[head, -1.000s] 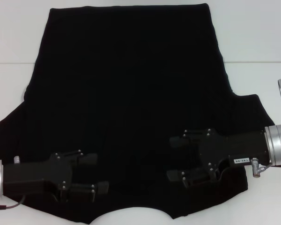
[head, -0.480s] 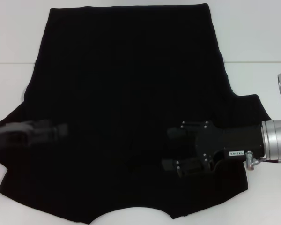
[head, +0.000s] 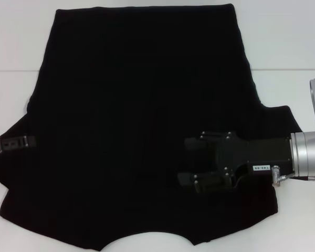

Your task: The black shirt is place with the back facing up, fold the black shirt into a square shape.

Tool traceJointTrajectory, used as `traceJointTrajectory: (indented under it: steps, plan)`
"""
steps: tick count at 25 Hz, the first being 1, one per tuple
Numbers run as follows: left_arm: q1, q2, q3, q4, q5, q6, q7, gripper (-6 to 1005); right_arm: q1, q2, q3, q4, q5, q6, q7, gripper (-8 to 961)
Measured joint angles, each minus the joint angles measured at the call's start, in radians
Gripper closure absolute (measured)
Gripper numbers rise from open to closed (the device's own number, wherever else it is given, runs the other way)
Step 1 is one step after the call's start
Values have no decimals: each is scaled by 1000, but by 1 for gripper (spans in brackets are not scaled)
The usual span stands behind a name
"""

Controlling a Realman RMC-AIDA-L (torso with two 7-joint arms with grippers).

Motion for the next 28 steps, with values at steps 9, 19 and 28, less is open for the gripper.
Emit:
traceJointTrajectory:
  steps: [9,19,28]
  plan:
    - [-4,1,1,-5,45,-88,-42,94,0,0,0,0,4,4,0,36]
    - [3,-4,-1,-8,90,-147,-83,99,0,0,11,0,4,5,1,38]
    - [11,-5,-4,-9,92,-157,-84,104,0,0,12,0,4,5,3,40]
